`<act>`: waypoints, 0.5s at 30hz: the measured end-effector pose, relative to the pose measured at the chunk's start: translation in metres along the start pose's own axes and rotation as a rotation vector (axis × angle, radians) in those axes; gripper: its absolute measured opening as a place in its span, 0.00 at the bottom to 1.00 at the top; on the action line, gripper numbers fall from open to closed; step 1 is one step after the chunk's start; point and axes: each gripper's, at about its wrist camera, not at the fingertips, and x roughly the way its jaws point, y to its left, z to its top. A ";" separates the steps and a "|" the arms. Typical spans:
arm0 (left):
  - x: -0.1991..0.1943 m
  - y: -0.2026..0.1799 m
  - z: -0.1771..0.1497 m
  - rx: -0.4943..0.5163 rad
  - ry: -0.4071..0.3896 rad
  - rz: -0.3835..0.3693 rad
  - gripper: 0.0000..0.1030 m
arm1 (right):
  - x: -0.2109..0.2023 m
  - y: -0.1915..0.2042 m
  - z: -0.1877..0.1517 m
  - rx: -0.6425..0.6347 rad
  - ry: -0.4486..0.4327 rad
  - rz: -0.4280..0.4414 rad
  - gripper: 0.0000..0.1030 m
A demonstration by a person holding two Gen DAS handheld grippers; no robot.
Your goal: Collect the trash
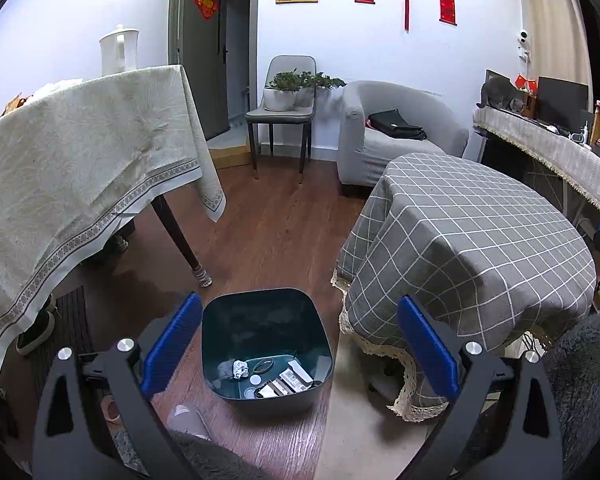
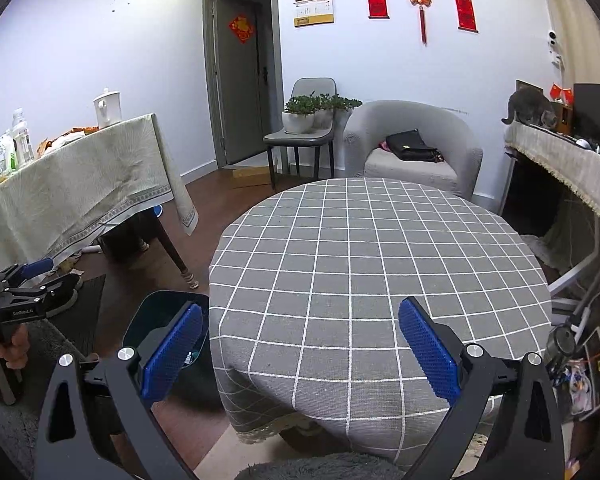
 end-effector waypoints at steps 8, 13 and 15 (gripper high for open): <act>0.000 -0.001 0.000 0.000 -0.001 -0.003 0.97 | 0.000 0.000 -0.001 0.007 -0.001 0.001 0.97; -0.001 -0.001 0.000 0.003 -0.001 -0.005 0.97 | 0.000 0.000 -0.001 0.006 -0.001 0.001 0.97; -0.001 -0.002 0.000 0.003 0.000 -0.005 0.97 | 0.000 0.001 -0.001 0.005 0.000 0.000 0.97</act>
